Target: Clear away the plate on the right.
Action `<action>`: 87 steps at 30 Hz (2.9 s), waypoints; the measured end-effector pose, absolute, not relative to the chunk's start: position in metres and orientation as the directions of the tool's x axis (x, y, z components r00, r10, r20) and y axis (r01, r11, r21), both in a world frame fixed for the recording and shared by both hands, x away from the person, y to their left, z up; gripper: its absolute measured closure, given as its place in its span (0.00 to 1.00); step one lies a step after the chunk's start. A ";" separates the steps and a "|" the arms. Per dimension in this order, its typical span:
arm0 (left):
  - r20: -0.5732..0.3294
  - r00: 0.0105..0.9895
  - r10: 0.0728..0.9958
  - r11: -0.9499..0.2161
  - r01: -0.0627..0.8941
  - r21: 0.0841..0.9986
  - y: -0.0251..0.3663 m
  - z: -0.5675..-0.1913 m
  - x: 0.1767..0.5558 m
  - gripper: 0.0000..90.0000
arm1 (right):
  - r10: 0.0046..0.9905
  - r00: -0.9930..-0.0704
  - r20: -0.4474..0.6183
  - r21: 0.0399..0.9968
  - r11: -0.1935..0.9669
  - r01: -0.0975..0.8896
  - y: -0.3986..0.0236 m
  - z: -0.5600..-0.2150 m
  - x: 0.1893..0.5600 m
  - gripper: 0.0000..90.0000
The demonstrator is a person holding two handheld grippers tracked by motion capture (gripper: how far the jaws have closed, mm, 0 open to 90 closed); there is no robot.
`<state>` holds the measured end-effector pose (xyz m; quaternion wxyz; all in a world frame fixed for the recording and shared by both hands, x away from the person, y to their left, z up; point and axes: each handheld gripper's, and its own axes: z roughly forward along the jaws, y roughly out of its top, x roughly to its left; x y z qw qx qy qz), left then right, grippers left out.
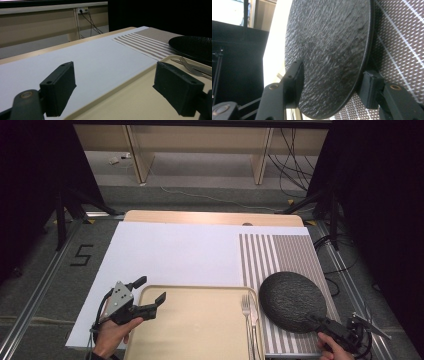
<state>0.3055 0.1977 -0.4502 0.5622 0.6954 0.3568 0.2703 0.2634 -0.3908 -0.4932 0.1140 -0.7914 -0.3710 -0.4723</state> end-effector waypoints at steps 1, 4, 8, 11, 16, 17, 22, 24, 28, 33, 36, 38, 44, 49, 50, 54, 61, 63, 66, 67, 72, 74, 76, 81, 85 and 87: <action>-0.025 0.599 0.800 -0.113 0.192 0.975 0.198 -0.450 0.306 0.19 | 0.484 0.274 0.831 0.176 -0.697 0.696 -0.391 -0.494 0.263 0.52; -0.025 0.599 0.800 -0.113 0.192 0.975 0.198 -0.450 0.306 0.19 | 0.483 0.281 0.829 0.167 -0.695 0.700 -0.392 -0.495 0.263 0.54; -0.024 0.600 0.800 -0.115 0.191 0.975 0.198 -0.450 0.306 0.19 | 0.459 0.293 0.839 0.151 -0.713 0.685 -0.392 -0.495 0.263 0.56; -0.023 0.600 0.799 -0.115 0.191 0.975 0.198 -0.450 0.306 0.19 | 0.438 0.299 0.848 0.134 -0.723 0.678 -0.392 -0.496 0.263 0.58; -0.024 0.602 0.798 -0.115 0.190 0.975 0.197 -0.450 0.306 0.19 | 0.429 0.294 0.854 0.139 -0.734 0.665 -0.392 -0.501 0.262 0.61; -0.024 0.602 0.798 -0.115 0.191 0.975 0.197 -0.450 0.306 0.19 | 0.419 0.310 0.853 0.118 -0.734 0.668 -0.393 -0.499 0.262 0.61; -0.024 0.602 0.798 -0.114 0.191 0.975 0.197 -0.450 0.306 0.19 | 0.419 0.300 0.857 0.132 -0.741 0.658 -0.393 -0.503 0.261 0.64; -0.025 0.602 0.798 -0.114 0.191 0.975 0.197 -0.450 0.306 0.19 | 0.422 0.309 0.852 0.125 -0.738 0.663 -0.394 -0.502 0.261 0.65; -0.024 0.602 0.798 -0.114 0.190 0.975 0.197 -0.450 0.306 0.19 | 0.398 0.317 0.861 0.117 -0.761 0.638 -0.392 -0.504 0.261 0.69; -0.023 0.603 0.798 -0.116 0.190 0.975 0.197 -0.450 0.306 0.19 | 0.380 0.343 0.859 0.093 -0.774 0.626 -0.393 -0.505 0.260 0.78; -0.023 0.602 0.798 -0.114 0.190 0.975 0.197 -0.450 0.306 0.19 | 0.386 0.344 0.856 0.104 -0.780 0.617 -0.393 -0.506 0.259 0.84; -0.023 0.602 0.798 -0.114 0.190 0.975 0.197 -0.450 0.306 0.19 | 0.376 0.356 0.855 0.093 -0.788 0.609 -0.393 -0.504 0.260 0.88; -0.022 0.603 0.798 -0.117 0.190 0.975 0.197 -0.450 0.306 0.19 | 0.379 0.319 0.869 0.123 -0.789 0.602 -0.393 -0.505 0.258 0.93; -0.022 0.602 0.798 -0.116 0.190 0.975 0.196 -0.450 0.306 0.19 | 0.355 0.308 0.883 0.108 -0.792 0.601 -0.396 -0.505 0.257 0.95; -0.023 0.602 0.798 -0.116 0.190 0.975 0.197 -0.450 0.306 0.19 | 0.329 0.313 0.891 0.089 -0.802 0.590 -0.395 -0.505 0.258 0.96; -0.026 0.600 0.800 -0.112 0.191 0.975 0.197 -0.450 0.306 0.19 | 0.354 0.296 0.887 0.119 -0.796 0.594 -0.396 -0.505 0.258 0.96; -0.026 0.601 0.799 -0.112 0.191 0.975 0.197 -0.450 0.306 0.19 | 0.309 0.299 0.903 0.090 -0.816 0.571 -0.395 -0.501 0.259 0.96; -0.026 0.601 0.799 -0.111 0.190 0.975 0.197 -0.450 0.306 0.19 | 0.329 0.291 0.899 0.107 -0.807 0.581 -0.395 -0.502 0.258 0.96; -0.025 0.600 0.800 -0.111 0.189 0.976 0.198 -0.449 0.306 0.19 | 0.310 0.287 0.906 0.100 -0.817 0.568 -0.396 -0.502 0.256 0.96; -0.026 0.600 0.800 -0.110 0.189 0.976 0.198 -0.449 0.306 0.19 | 0.281 0.279 0.918 0.086 -0.830 0.552 -0.397 -0.500 0.257 0.96; -0.026 0.599 0.800 -0.111 0.189 0.976 0.197 -0.449 0.306 0.19 | 0.291 0.264 0.920 0.111 -0.837 0.536 -0.399 -0.500 0.253 0.96; -0.025 0.600 0.800 -0.111 0.189 0.976 0.197 -0.449 0.306 0.19 | 0.291 0.259 0.921 0.112 -0.835 0.539 -0.399 -0.498 0.253 0.96; -0.025 0.600 0.800 -0.111 0.189 0.976 0.198 -0.449 0.306 0.19 | 0.278 0.234 0.932 0.117 -0.840 0.529 -0.397 -0.498 0.254 0.96; -0.025 0.600 0.800 -0.110 0.187 0.976 0.198 -0.449 0.306 0.19 | 0.275 0.225 0.935 0.112 -0.830 0.546 -0.392 -0.494 0.252 0.96; -0.025 0.600 0.800 -0.109 0.186 0.977 0.198 -0.449 0.306 0.19 | 0.246 0.202 0.948 0.099 -0.832 0.546 -0.386 -0.492 0.250 0.96; -0.024 0.601 0.799 -0.109 0.185 0.977 0.198 -0.449 0.306 0.19 | 0.245 0.184 0.952 0.107 -0.828 0.550 -0.383 -0.490 0.250 0.96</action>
